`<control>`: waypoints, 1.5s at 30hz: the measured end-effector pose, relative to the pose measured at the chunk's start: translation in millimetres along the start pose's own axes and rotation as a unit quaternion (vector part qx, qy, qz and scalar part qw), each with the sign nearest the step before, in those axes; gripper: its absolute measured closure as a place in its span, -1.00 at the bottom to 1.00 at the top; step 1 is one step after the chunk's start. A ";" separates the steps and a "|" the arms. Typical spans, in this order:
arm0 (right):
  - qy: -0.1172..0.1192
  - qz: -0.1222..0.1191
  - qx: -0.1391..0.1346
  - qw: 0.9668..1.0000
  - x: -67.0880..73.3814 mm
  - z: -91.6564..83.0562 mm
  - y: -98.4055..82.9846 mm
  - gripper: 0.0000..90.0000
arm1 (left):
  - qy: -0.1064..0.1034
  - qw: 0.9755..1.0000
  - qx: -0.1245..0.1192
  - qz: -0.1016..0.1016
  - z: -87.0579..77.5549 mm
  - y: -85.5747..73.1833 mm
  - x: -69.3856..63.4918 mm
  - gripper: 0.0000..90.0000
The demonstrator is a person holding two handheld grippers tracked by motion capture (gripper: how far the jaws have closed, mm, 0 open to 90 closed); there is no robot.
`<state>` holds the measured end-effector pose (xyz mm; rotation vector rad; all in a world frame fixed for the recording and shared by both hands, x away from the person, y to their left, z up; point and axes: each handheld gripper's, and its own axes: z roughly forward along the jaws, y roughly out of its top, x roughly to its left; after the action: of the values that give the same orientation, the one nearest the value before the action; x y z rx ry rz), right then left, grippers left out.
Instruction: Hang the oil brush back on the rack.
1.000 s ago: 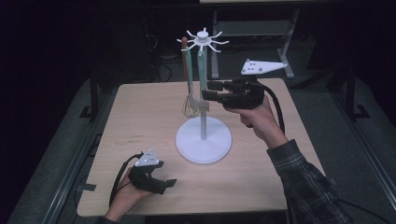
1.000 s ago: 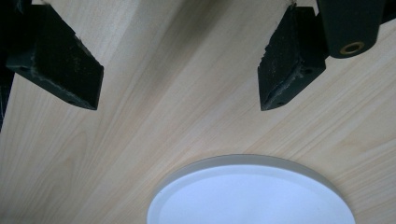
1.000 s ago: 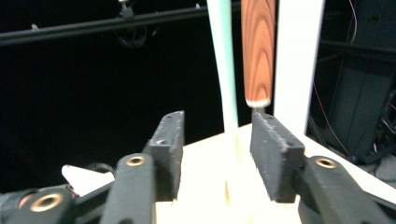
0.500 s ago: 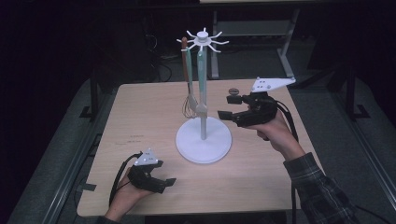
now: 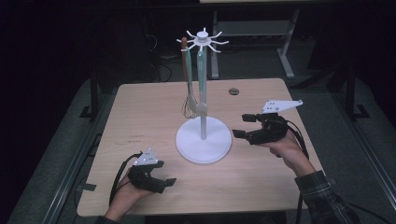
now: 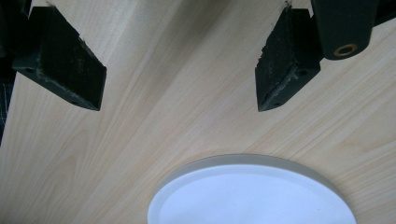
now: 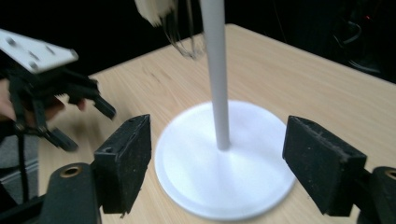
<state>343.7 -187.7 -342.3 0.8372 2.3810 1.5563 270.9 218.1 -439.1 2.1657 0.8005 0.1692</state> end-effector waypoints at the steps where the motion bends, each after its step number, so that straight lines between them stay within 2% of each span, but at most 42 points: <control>1: -0.004 0.002 0.003 1.000 -0.6 -0.4 -4.1 -0.49 | 0.001 1.000 0.000 0.001 0.1 -0.3 0.8 -0.64; 7: -0.017 0.016 0.014 1.000 -6.4 -1.6 -28.5 -0.51 | 0.000 1.000 0.002 -0.001 -0.1 -0.8 2.2 -0.66; 11: -0.026 0.021 0.027 0.999 -9.8 -2.0 -38.6 -0.52 | 0.002 1.000 -0.001 0.002 -0.8 -1.2 2.6 -0.66; 15: -0.030 0.032 0.027 0.999 -12.7 -5.4 -50.9 -0.52 | 0.002 1.000 0.000 0.001 -1.5 -2.0 4.0 -0.66; 17: -0.035 0.036 0.033 0.998 -14.4 -7.2 -59.2 -0.54 | 0.004 1.000 0.003 0.007 -1.6 -2.4 5.6 -0.66; 21: -0.043 0.047 0.041 0.997 -17.4 -11.7 -71.4 -0.56 | 0.006 1.000 0.000 0.007 -1.5 -2.9 6.3 -0.68; 31: -0.071 0.060 0.043 0.995 -20.2 -25.5 -92.9 -0.61 | 0.010 1.000 0.003 0.004 -2.5 -3.9 8.1 -0.69; 34: -0.079 0.063 0.044 0.994 -20.6 -28.8 -99.3 -0.63 | 0.013 1.000 0.004 0.009 -2.6 -3.9 9.0 -0.69; 42: -0.104 0.069 0.058 0.990 -22.3 -34.8 -115.5 -0.67 | 0.013 1.000 0.004 0.011 -2.4 -4.3 8.8 -0.69; 45: -0.112 0.075 0.058 0.989 -23.7 -37.6 -120.8 -0.68 | 0.011 1.000 0.005 0.006 -1.7 -4.5 7.8 -0.69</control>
<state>303.7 -265.8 -436.5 1.1736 2.3078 1.3019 274.2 226.0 -442.3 2.1808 0.8025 0.1964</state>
